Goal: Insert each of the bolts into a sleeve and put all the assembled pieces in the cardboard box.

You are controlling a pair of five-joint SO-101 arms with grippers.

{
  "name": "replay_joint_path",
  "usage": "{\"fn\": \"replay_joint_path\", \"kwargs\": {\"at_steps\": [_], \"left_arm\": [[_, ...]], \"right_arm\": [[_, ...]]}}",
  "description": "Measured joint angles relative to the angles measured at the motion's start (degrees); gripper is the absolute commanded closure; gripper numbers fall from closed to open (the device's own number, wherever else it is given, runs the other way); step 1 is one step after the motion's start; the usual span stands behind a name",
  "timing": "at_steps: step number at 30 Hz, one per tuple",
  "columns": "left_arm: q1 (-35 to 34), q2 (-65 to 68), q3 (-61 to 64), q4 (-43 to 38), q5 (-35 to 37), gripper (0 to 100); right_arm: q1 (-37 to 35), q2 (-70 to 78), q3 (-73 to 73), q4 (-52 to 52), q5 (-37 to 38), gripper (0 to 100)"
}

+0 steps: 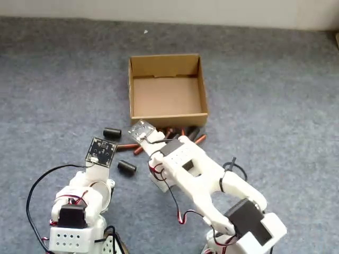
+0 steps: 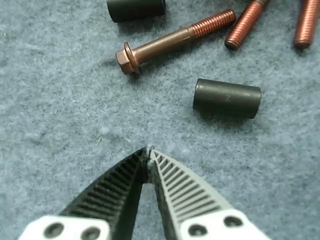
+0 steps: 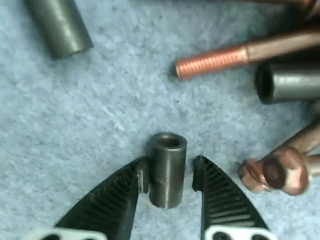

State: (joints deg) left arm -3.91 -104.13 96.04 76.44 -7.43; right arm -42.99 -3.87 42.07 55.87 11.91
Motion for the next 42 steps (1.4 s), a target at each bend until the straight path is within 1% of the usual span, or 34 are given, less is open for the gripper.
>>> {"fn": "replay_joint_path", "kwargs": {"at_steps": [6,8,10,16,18,21,26,32,35,37,40,42], "left_arm": [[0.00,0.00,0.00,0.00,0.00,99],[0.00,0.00,0.00,0.00,0.00,99],[0.00,0.00,0.00,0.00,0.00,99],[0.00,0.00,0.00,0.00,0.00,99],[0.00,0.00,0.00,0.00,0.00,99],[0.00,0.00,0.00,0.00,0.00,99],[0.00,0.00,0.00,0.00,0.00,99],[0.00,0.00,0.00,0.00,0.00,99],[0.00,0.00,0.00,0.00,0.00,99],[0.00,0.00,0.00,-0.35,0.00,99],[0.00,0.00,0.00,-0.70,0.00,99],[0.00,0.00,0.00,-1.23,0.00,99]], "right_arm": [[0.18,0.97,-0.53,0.09,0.00,85.1],[0.26,0.97,-0.53,0.18,0.00,90.2],[0.44,1.05,-0.88,0.53,0.00,99.0],[0.97,0.00,-0.62,4.13,0.00,99.4],[0.97,-3.16,-0.44,6.15,0.00,99.4],[1.93,-11.87,0.09,9.85,0.00,99.4],[8.44,-28.92,3.60,12.66,0.00,99.4],[17.85,-43.78,12.13,12.57,-0.09,99.4],[22.59,-48.79,16.97,9.32,-0.35,99.4],[25.23,-50.99,20.57,6.07,-2.37,99.4],[27.87,-53.54,25.93,1.14,-6.51,99.4],[28.66,-54.68,28.31,-0.44,-7.38,99.4]]}}
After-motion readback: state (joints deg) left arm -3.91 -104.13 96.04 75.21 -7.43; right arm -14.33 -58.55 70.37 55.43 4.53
